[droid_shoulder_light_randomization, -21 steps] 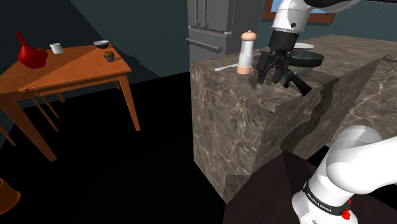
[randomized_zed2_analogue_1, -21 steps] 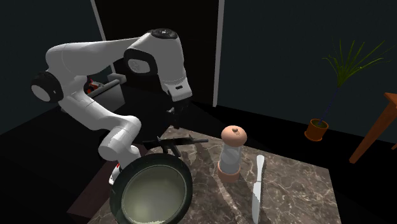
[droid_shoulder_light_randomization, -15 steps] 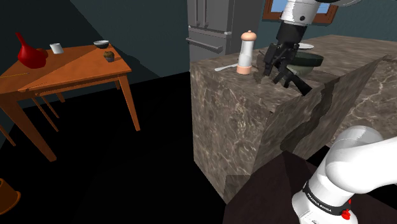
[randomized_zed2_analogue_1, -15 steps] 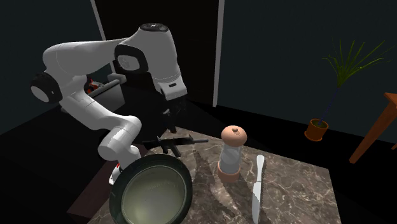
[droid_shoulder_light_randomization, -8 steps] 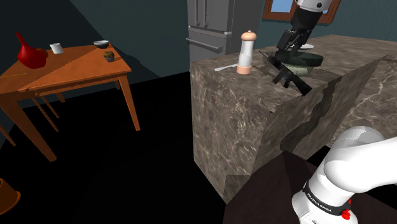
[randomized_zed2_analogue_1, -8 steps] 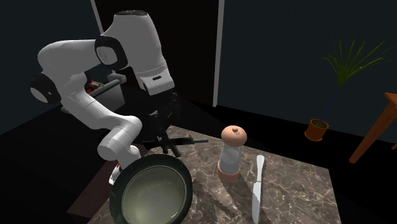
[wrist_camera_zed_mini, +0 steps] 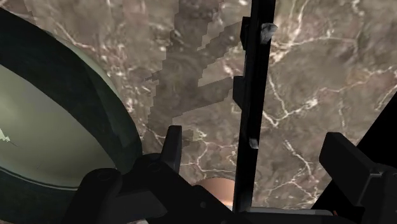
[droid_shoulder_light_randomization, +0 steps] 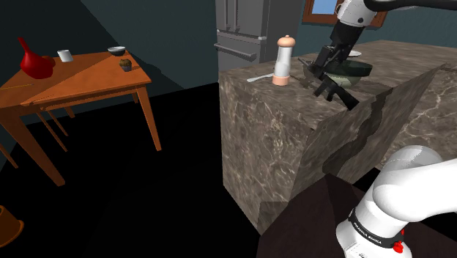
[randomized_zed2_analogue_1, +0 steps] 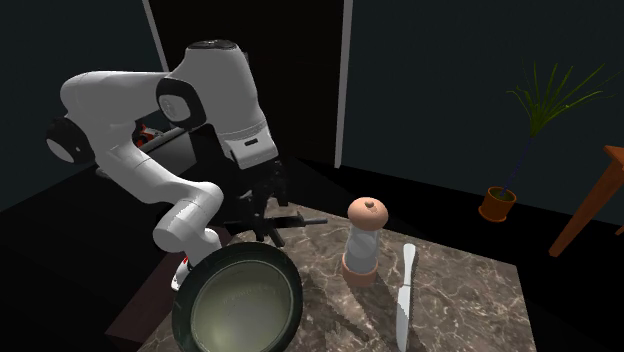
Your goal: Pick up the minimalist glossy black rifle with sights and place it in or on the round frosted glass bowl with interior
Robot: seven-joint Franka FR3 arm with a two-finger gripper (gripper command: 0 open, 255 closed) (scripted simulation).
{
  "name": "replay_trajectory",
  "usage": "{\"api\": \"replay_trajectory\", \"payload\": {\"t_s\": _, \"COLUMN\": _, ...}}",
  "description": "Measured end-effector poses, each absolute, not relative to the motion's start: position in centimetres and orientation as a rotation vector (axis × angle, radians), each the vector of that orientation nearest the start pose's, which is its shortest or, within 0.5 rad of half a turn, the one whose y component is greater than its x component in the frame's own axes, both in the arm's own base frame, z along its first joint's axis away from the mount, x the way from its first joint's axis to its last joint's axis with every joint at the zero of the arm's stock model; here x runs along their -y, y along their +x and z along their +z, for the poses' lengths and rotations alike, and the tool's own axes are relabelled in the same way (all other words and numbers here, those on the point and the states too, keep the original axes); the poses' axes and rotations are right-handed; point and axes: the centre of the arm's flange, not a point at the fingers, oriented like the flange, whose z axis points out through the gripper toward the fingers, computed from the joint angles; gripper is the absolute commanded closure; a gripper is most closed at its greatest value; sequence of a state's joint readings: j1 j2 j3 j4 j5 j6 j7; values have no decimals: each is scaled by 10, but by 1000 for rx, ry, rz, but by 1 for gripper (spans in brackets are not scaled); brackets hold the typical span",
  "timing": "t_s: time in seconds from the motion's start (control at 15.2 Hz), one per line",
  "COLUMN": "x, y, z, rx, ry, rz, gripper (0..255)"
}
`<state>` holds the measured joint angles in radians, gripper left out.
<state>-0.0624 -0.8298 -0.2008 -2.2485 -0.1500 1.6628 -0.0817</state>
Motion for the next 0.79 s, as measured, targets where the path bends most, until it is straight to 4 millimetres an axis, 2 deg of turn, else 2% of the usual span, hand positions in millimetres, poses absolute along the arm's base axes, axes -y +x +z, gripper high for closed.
{"api": "replay_trajectory", "payload": {"t_s": 0.4, "x": 122, "y": 286, "z": 653, "rx": -218, "ry": -3149, "rz": -365, "gripper": 0}}
{"api": "replay_trajectory", "payload": {"t_s": 0.46, "x": 122, "y": 286, "z": 653, "rx": -218, "ry": -3149, "rz": -365, "gripper": 255}}
{"api": "replay_trajectory", "payload": {"t_s": 0.79, "x": 122, "y": 286, "z": 653, "rx": -218, "ry": -3149, "rz": -365, "gripper": 255}}
